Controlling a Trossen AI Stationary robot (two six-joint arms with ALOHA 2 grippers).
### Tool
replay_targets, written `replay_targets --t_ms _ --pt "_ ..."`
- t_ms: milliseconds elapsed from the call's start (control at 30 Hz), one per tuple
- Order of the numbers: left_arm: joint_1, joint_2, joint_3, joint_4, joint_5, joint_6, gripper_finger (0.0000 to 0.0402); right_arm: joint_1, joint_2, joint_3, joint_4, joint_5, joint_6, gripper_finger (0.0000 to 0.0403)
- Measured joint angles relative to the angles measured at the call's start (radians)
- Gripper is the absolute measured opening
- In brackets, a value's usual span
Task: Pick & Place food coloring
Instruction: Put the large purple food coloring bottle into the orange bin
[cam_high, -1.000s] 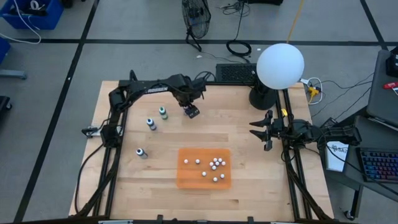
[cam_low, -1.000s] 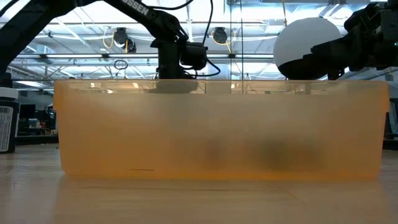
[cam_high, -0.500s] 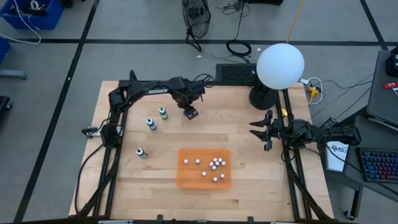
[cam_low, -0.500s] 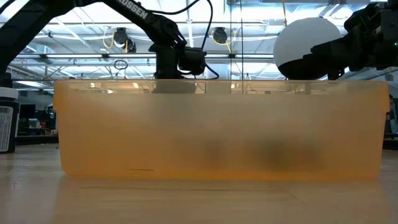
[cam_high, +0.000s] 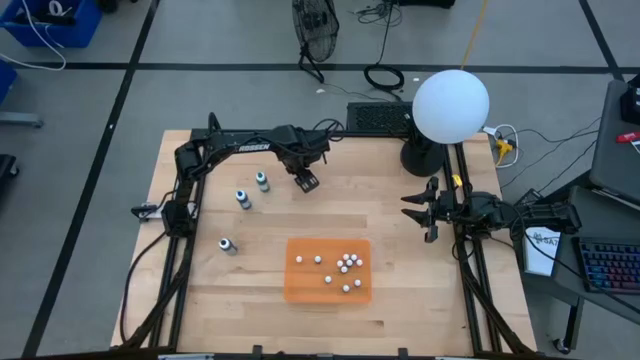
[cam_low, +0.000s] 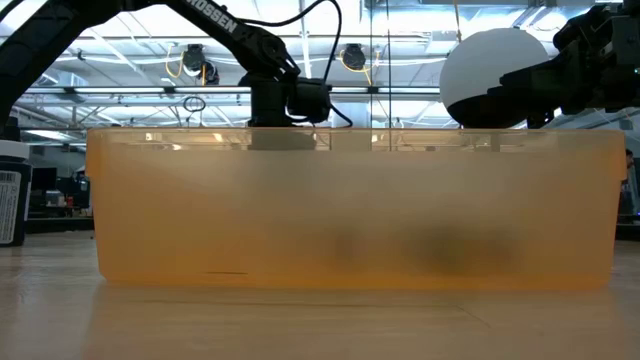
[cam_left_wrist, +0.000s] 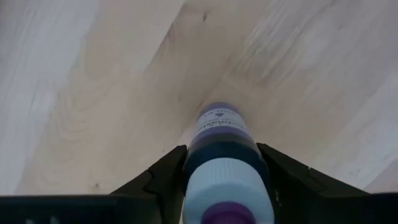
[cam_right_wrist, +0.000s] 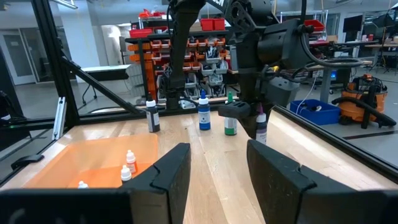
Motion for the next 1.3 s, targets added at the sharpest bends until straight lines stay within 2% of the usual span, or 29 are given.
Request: replay_targets --t_ms 167,367,467,667,800,933,1100,1200,1300 --pt "0.000 0.000 0.000 0.044 0.000 0.000 0.0167 0.000 0.000 0.000 0.000 0.000 0.000 0.0150" --pt "0.000 0.000 0.000 0.073 -0.007 0.022 0.0171 0.000 0.000 0.000 0.000 0.000 0.000 0.0147" --pt "-0.009 0.000 0.000 0.075 -0.050 0.036 0.0150 0.000 0.000 0.000 0.000 0.000 0.000 0.0149" --pt "-0.067 -0.015 0.096 -0.099 -0.105 0.019 0.0141 0.000 0.000 0.000 0.000 0.000 0.000 0.0147" --pt "-0.165 -0.075 0.181 -0.244 -0.102 0.039 0.0141 0.000 0.000 0.000 0.000 0.000 0.000 0.0144" --pt "-0.320 -0.149 0.236 -0.381 -0.095 0.026 0.0141 0.000 0.000 0.000 0.000 0.000 0.000 0.0146" --pt "-0.521 -0.229 0.237 -0.363 -0.096 -0.105 0.0141 0.000 0.000 0.000 0.000 0.000 0.000 0.0148" --pt "-0.618 -0.229 0.236 -0.321 -0.119 -0.181 0.0141 0.000 0.000 0.000 0.000 0.000 0.000 0.0146" --pt "-0.687 -0.203 0.236 -0.254 -0.130 -0.184 0.0141 0.000 0.000 0.000 0.000 0.000 0.000 0.0147"
